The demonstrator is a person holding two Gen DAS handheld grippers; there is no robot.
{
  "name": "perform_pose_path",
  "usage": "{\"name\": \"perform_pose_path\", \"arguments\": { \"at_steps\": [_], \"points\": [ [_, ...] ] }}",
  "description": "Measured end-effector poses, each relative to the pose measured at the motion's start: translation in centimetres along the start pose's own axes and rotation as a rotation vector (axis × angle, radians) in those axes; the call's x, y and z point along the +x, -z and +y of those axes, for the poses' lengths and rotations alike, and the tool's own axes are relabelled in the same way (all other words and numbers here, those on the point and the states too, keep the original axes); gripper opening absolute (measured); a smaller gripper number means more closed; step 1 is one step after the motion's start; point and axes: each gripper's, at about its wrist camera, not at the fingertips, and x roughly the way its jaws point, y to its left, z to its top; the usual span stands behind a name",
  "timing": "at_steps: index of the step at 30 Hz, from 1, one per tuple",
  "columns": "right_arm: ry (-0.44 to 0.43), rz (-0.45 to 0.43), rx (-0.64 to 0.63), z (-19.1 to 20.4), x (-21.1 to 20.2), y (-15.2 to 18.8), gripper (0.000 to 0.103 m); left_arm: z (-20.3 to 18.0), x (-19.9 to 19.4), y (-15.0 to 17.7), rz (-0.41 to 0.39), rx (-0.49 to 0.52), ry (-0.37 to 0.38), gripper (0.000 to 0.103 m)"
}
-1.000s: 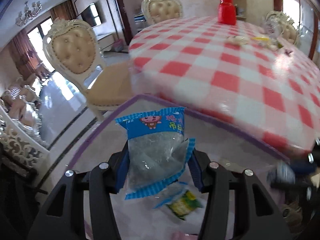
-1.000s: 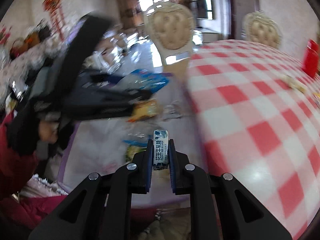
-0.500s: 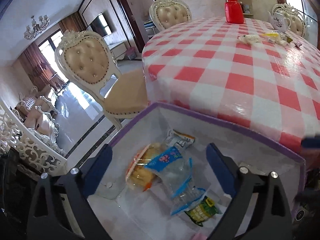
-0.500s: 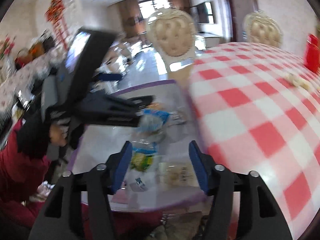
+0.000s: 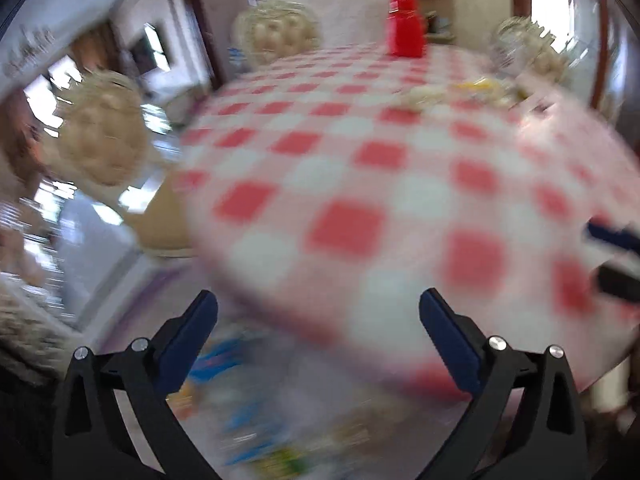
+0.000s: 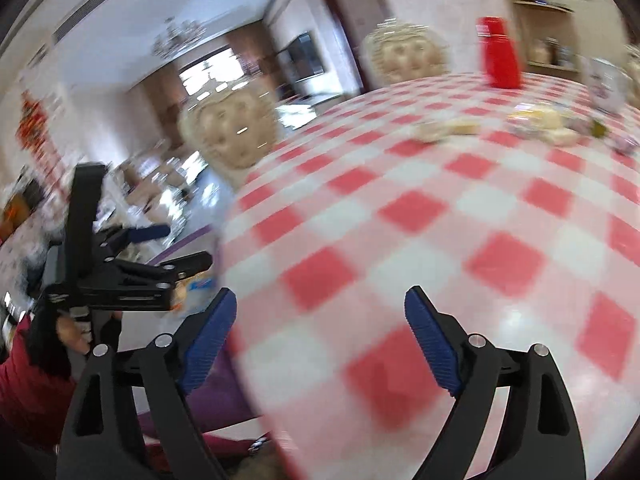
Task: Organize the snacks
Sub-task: 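Move both open tools back over the table snacks, then grasp the cream printed packet with the left tool while the right tool grasps the clear-wrapped cake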
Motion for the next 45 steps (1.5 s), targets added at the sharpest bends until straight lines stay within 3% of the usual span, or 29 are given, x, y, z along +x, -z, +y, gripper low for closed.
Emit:
{"name": "perform_pose_path", "arguments": {
  "at_steps": [2, 4, 9, 12, 14, 19, 20, 21, 24, 29, 30, 31, 32, 33, 37, 41, 45],
  "points": [
    [0.009, -0.017, 0.071, -2.4, -0.7, -0.6, 0.084, -1.9, 1.6, -2.2, 0.019, -0.039, 0.086, 0.101],
    [0.060, -0.037, 0.112, -4.8, -1.5, -1.3, 0.085, -4.0, 3.5, -4.9, 0.015, -0.063, 0.116, 0.101],
    [0.146, -0.046, 0.152, -9.5, -1.9, -2.9, 0.087, -7.5, 9.3, -10.6, -0.005, -0.087, 0.087, 0.101],
    [0.172, -0.018, 0.172, -12.0, -0.8, -4.2, 0.087, -7.6, 13.0, -13.6, -0.013, -0.172, 0.055, 0.101],
    [0.184, -0.003, 0.172, -13.1, -0.1, -5.1, 0.087, -6.9, 14.5, -14.9, -0.020, -0.248, 0.076, 0.101],
    [0.135, 0.038, 0.249, -16.3, 2.6, -6.6, 0.087, -6.2, 18.3, -18.2, -0.048, -0.387, 0.103, 0.101],
    [0.127, 0.045, 0.258, -16.5, 2.9, -6.6, 0.087, -6.3, 18.9, -18.7, -0.042, -0.383, 0.081, 0.101],
    [0.120, 0.055, 0.273, -16.8, 3.0, -6.6, 0.087, -6.9, 20.1, -19.6, 0.004, -0.312, 0.029, 0.101],
    [0.104, 0.035, 0.266, -16.5, 2.7, -6.4, 0.087, -8.7, 22.3, -21.4, 0.070, -0.079, -0.022, 0.101],
    [0.100, 0.050, 0.245, -16.1, 3.1, -6.5, 0.087, -8.8, 24.4, -21.5, 0.117, 0.053, 0.052, 0.100],
    [0.098, 0.047, 0.241, -16.0, 3.1, -6.5, 0.087, -8.6, 24.4, -21.2, 0.099, 0.060, 0.091, 0.091],
    [0.099, 0.042, 0.237, -16.0, 3.0, -6.5, 0.087, -8.4, 24.0, -21.1, 0.086, 0.059, 0.100, 0.068],
    [0.100, 0.032, 0.233, -15.9, 2.9, -6.5, 0.087, -8.2, 23.5, -21.0, 0.066, 0.069, 0.098, 0.057],
    [0.105, 0.028, 0.226, -15.7, 2.9, -6.6, 0.087, -7.9, 23.5, -20.9, 0.062, 0.063, 0.113, 0.055],
    [0.106, 0.096, 0.152, -15.2, 5.0, -8.4, 0.087, -5.5, 22.7, -20.8, 0.002, -0.052, 0.192, 0.053],
    [0.154, 0.117, -0.115, -13.5, 9.6, -13.3, 0.087, -1.1, 22.0, -21.2, -0.096, -0.269, 0.141, 0.053],
    [0.141, 0.169, -0.266, -13.1, 15.9, -18.2, 0.087, 3.2, 21.3, -20.8, -0.180, -0.463, 0.131, 0.054]
  ]
}}
